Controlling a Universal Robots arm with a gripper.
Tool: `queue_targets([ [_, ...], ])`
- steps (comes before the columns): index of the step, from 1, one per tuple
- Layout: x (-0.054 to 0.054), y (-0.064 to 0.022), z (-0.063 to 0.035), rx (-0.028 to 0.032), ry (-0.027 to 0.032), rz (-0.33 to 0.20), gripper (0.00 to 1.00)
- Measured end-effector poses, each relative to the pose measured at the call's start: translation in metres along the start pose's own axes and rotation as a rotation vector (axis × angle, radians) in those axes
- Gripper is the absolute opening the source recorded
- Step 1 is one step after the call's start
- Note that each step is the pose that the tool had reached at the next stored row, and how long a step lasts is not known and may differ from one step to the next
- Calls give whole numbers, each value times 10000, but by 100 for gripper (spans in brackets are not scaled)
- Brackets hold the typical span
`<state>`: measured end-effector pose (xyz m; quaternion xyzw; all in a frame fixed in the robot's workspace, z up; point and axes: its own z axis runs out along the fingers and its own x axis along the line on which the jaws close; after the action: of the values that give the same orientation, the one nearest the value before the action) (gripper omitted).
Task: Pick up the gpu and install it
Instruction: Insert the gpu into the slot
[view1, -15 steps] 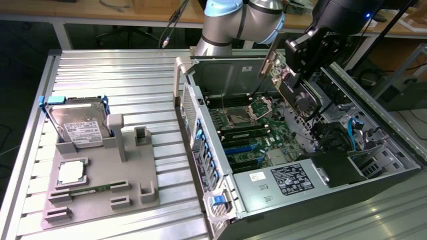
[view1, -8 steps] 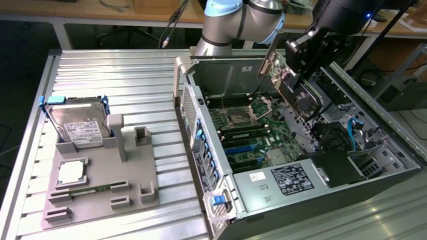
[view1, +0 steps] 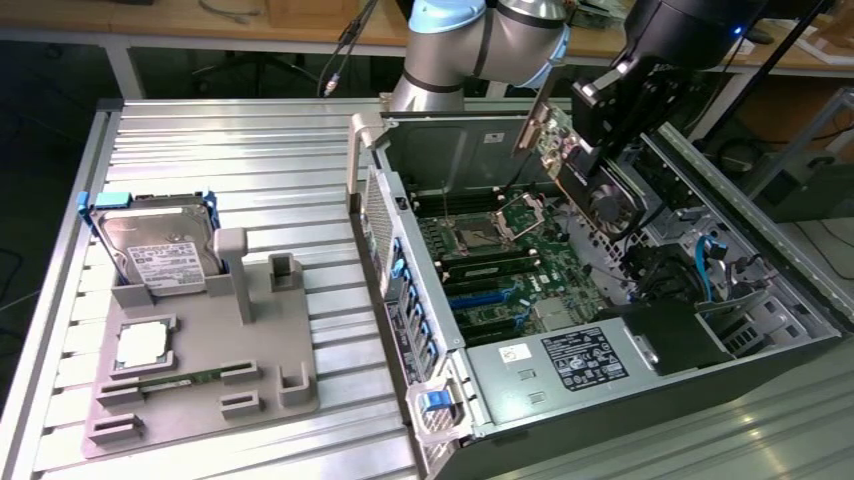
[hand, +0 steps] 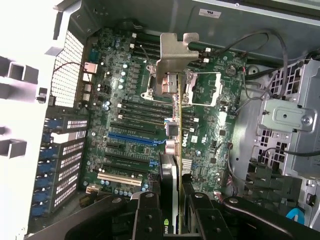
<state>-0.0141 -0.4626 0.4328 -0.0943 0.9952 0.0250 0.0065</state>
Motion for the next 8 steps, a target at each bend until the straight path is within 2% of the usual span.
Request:
queue_targets([
  [8, 0, 0, 0, -5, 12, -267, 27],
])
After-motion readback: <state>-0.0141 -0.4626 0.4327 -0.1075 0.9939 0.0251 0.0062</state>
